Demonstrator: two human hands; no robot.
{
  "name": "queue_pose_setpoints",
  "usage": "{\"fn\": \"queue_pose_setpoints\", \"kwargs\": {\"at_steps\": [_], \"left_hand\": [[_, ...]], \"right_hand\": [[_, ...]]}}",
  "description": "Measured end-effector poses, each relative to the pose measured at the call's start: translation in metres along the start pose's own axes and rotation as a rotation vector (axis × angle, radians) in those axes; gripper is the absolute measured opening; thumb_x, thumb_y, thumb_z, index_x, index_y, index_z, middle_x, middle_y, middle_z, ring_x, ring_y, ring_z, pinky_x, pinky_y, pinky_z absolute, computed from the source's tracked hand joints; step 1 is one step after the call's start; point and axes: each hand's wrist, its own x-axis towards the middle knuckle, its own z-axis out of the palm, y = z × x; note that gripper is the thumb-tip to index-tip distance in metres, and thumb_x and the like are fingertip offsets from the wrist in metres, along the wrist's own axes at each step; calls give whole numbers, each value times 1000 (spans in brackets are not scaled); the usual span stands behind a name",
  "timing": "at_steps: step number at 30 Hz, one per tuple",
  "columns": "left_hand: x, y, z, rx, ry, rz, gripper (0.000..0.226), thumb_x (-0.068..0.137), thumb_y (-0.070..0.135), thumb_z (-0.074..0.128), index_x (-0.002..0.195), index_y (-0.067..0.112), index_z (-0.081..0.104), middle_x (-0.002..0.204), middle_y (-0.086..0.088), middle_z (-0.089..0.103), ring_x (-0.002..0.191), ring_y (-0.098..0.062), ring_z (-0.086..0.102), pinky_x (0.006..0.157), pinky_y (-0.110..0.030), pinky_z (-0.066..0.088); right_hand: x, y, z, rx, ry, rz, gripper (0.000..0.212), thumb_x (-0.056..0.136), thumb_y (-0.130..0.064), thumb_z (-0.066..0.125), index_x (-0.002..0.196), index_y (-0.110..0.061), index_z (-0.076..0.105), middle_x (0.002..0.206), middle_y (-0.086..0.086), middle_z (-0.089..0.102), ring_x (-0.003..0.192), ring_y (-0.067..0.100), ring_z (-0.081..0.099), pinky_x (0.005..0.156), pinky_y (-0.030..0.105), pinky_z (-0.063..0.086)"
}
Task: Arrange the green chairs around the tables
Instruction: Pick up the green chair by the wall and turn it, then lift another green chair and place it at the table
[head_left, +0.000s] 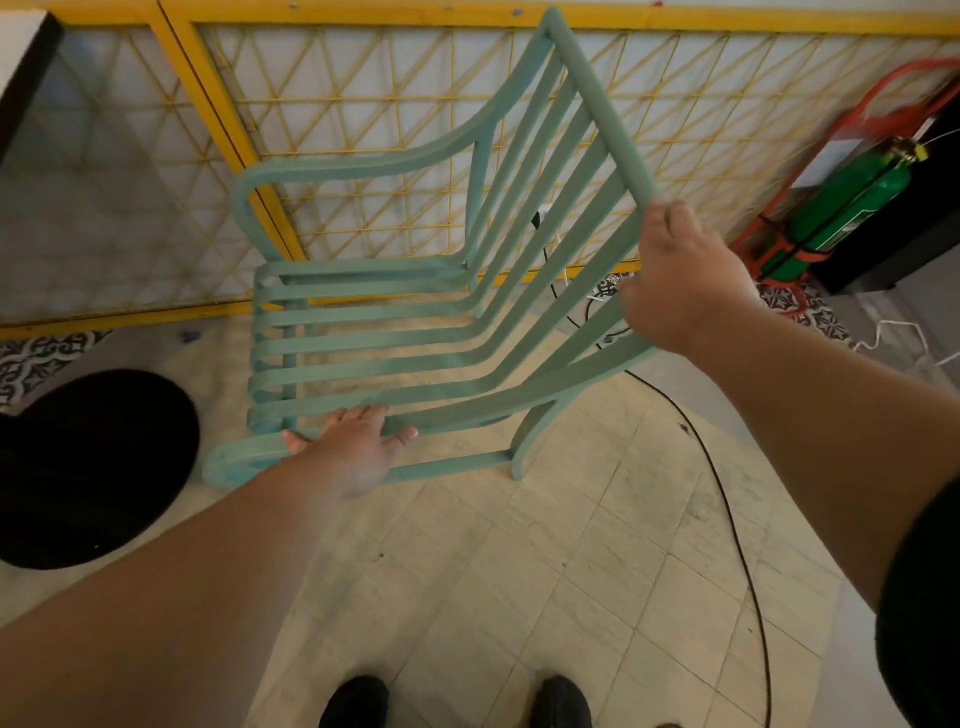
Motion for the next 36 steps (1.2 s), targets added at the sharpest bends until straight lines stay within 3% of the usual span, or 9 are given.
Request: {"fn": "queue_pose_setpoints", "kwargs": {"at_steps": [2,4,7,10,14,20,30,36], "left_hand": [[-22,-3,-9,-6,86,76,77,98,69,32,160,24,24,168,-3,22,154,-29,16,121,-63,15],[-50,-4,-26,-34,225,147,76,101,61,36,162,19,19,170,-7,18,155,-29,13,125,-54,15],[-101,-1,-73,-35,341,190,77,101,56,41,162,18,13,170,-7,15,156,-28,11,126,-50,11],[-158,1,-116,-54,377,204,78,99,51,50,161,14,20,167,-12,24,153,-31,23,122,-50,22],[-213,-4,-157,-26,406,261,76,97,48,54,158,12,28,161,-15,36,147,-35,32,119,-51,29],[-247,-19,-193,6,395,285,76,99,54,45,161,17,21,166,-6,29,153,-29,21,123,-52,22],[-300,-40,-194,57,512,172,81,92,68,31,161,27,18,168,-3,25,155,-29,15,125,-53,19],[-383,-50,-133,-110,590,-53,83,89,69,27,161,27,20,168,-1,25,155,-27,16,124,-52,20]], "right_hand": [[-14,-1,-5,-54,-54,-89,75,102,-44,39,160,-6,12,168,18,7,154,38,10,121,55,20],[-32,-6,-18,27,-55,-131,73,103,-48,33,160,-5,16,168,18,12,156,37,3,124,55,12],[-65,-20,-57,204,40,-127,71,103,-49,37,159,-7,25,166,16,24,155,36,9,125,50,11],[-104,-35,-96,260,34,-124,72,101,-53,35,157,-8,29,164,16,29,154,35,15,126,49,11],[-148,-54,-134,269,6,-93,77,94,-61,31,148,-7,39,150,19,45,143,39,34,118,55,28],[-182,-84,-164,234,-29,-148,80,97,-61,33,159,-11,26,165,14,29,154,34,16,126,48,11],[-196,-103,-182,222,8,-335,83,96,-64,25,161,-13,19,166,13,26,155,33,13,126,51,10],[-223,-127,-185,204,-44,-654,87,93,-66,18,160,-12,21,165,12,28,154,31,18,125,51,14]]}}
